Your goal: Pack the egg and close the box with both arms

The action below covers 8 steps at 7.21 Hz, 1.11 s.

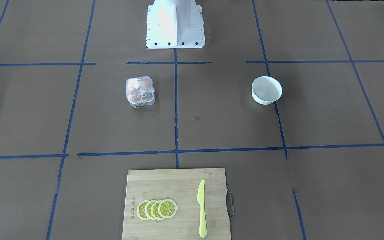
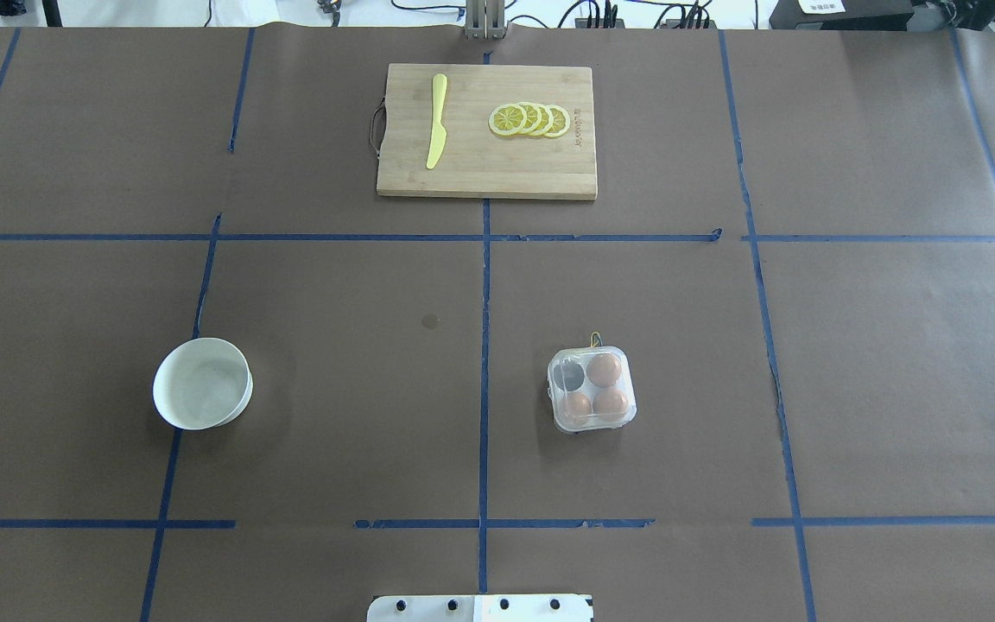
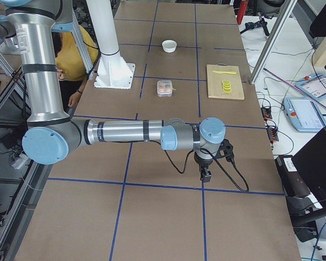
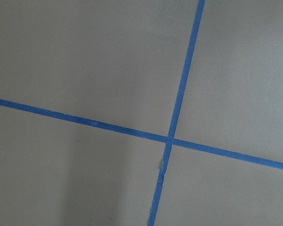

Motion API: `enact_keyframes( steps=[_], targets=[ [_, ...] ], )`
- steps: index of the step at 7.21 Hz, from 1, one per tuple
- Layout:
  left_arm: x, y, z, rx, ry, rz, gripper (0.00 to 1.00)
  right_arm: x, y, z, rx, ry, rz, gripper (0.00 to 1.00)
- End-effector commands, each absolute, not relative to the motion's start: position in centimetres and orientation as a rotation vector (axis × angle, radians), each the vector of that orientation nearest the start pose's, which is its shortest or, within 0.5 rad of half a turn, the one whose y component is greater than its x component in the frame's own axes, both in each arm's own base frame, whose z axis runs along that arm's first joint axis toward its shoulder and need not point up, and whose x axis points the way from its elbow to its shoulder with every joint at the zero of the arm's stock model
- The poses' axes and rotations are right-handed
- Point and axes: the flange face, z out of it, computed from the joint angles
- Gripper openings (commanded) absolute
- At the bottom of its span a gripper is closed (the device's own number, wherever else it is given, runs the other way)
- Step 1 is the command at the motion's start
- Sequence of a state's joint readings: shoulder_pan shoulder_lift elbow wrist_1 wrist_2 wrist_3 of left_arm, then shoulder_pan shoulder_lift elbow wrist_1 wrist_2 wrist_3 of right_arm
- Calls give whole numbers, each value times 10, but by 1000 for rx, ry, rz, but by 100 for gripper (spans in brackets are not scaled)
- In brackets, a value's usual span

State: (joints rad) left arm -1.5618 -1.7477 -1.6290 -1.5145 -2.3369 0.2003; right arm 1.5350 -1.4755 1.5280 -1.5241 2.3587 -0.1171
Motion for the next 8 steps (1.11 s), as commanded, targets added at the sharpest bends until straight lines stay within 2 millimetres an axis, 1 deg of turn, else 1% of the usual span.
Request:
enact_keyframes(
  steps=[1, 3, 4, 5, 6, 7, 8],
  targets=[
    [-59, -567, 526, 288, 736, 285, 100, 43, -535, 642, 123, -785, -183, 100],
    [-61, -563, 527, 285, 736, 283, 100, 43, -534, 637, 133, -792, -187, 100],
    [-60, -564, 526, 286, 734, 285, 100, 43, -522, 649, 114, -799, -183, 100],
    [-60, -563, 524, 289, 734, 288, 100, 41, -527, 645, 116, -823, -180, 100],
    [-60, -562, 520, 296, 733, 291, 100, 40, -524, 648, 109, -842, -178, 100],
    [-61, -550, 528, 285, 734, 286, 100, 40, -524, 646, 119, -840, -184, 100],
    [-60, -547, 533, 276, 735, 284, 100, 40, -521, 650, 110, -836, -178, 100]
  ],
)
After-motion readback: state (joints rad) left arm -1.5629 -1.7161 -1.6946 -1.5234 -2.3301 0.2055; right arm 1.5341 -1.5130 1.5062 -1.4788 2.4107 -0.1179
